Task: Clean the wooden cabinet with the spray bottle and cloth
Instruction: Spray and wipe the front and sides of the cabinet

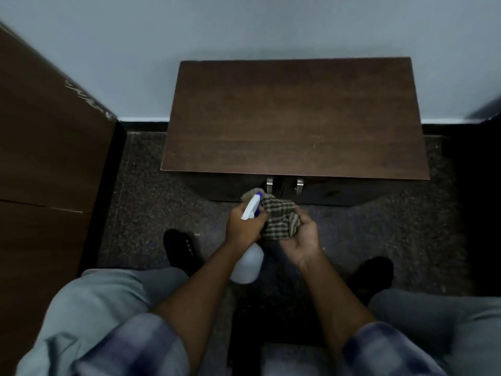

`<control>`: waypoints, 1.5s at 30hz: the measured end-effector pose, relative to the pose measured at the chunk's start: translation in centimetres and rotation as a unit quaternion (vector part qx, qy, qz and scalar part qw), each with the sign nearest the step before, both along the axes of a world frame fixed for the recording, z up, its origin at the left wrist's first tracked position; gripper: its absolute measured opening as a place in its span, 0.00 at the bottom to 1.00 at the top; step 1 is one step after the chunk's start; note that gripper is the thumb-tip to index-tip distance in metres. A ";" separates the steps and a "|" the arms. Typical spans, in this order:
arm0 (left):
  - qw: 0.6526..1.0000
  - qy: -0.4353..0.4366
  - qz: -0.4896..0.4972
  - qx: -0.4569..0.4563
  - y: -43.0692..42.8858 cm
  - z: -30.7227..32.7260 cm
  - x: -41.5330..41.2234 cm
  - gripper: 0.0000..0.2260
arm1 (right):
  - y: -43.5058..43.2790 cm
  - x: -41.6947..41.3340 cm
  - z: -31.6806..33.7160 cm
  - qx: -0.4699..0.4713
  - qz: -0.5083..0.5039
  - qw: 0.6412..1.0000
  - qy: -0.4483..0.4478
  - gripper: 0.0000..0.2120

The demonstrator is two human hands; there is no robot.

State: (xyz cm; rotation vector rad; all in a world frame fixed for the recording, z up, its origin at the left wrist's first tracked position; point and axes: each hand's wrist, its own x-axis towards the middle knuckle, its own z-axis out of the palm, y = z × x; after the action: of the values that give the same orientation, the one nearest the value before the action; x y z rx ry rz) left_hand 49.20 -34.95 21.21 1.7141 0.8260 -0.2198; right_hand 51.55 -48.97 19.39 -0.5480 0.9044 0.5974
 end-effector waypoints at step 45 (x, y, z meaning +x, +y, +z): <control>0.996 -0.051 0.051 -0.048 -3.7 1.2 -0.3 0.09 | 1.0 9.6 3.8 -0.037 -0.170 0.984 0.036 0.18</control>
State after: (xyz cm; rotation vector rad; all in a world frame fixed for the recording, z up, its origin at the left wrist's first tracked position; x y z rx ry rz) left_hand 48.86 -38.67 22.41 1.5758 0.8120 -0.1013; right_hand 61.13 -47.96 23.22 -0.4267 1.0640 0.2757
